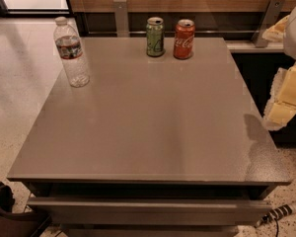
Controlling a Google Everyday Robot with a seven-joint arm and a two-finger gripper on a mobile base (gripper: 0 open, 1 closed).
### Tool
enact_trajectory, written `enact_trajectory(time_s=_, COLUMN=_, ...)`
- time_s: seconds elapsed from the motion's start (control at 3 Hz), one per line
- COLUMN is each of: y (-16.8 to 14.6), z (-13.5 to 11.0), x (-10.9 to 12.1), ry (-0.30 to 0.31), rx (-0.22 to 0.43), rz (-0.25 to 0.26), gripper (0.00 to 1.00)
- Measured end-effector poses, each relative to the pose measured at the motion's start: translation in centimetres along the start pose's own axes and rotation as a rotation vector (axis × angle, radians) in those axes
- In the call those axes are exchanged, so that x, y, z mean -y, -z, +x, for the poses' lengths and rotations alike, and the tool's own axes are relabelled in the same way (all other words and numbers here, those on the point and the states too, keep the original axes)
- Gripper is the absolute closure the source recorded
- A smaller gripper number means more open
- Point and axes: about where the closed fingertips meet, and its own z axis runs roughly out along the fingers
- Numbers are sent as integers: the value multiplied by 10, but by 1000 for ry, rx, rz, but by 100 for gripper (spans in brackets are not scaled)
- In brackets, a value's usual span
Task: Move coke can near water bottle
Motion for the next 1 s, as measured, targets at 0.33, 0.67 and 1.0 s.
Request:
enact_trajectory(time_s=0.33, y=0, z=0, x=0, ry=0, rx=0, rz=0, gripper=0)
enact_trajectory(time_s=0.67, y=-12, z=-4, x=23, ry=-33, rx=97, rz=28, gripper=0)
enact_trajectory(time_s=1.0, y=-47, z=-17, x=113, ry=-113, rx=435, rz=125, gripper=0)
